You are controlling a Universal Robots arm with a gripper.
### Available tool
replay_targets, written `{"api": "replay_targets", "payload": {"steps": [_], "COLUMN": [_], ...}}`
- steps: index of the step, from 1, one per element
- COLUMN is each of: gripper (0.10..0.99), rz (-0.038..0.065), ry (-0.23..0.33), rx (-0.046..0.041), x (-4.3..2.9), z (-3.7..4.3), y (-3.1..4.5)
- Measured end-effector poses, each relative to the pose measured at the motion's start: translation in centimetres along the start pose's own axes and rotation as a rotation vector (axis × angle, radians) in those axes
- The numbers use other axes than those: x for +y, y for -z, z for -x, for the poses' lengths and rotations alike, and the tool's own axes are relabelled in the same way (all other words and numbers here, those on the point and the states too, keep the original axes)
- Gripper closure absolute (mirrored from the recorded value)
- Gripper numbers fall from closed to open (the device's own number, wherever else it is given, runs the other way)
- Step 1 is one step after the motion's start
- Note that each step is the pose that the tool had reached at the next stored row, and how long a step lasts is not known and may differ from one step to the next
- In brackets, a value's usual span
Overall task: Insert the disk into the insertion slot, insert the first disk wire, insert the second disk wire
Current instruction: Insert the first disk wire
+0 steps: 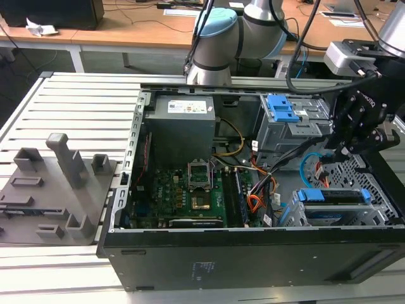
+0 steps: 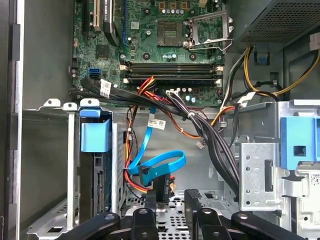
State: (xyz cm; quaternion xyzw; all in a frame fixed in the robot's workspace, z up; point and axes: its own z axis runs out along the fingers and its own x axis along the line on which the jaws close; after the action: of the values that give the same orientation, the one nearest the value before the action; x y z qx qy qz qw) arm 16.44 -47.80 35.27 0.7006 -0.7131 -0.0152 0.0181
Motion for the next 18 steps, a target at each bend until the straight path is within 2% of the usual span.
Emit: {"api": "replay_targets", "payload": {"steps": [2,4,7,8,11,12,14,18], "gripper": [0.725,0.725,0.725,0.725,0.725,0.808,0.918,0.918], "rz": [0.0,0.0,-0.001,-0.001,-0.001,-0.001,-0.001,-0.001], "ry": [0.0,-0.001,-0.001,-0.001,-0.001,-0.001,-0.001,-0.001], "rx": [0.0036,0.0143,0.023,0.0238,0.0244,0.0244,0.0244,0.0245], "x": [0.15,0.52,0.84,0.83,0.84,0.84,0.84,0.75], "z": [0.0,-0.07,-0.23,-0.32,-0.33,-0.33,-0.33,-0.33], "y": [0.0,-0.05,-0.2,-0.44,-0.47,-0.47,-0.47,-0.48]}}
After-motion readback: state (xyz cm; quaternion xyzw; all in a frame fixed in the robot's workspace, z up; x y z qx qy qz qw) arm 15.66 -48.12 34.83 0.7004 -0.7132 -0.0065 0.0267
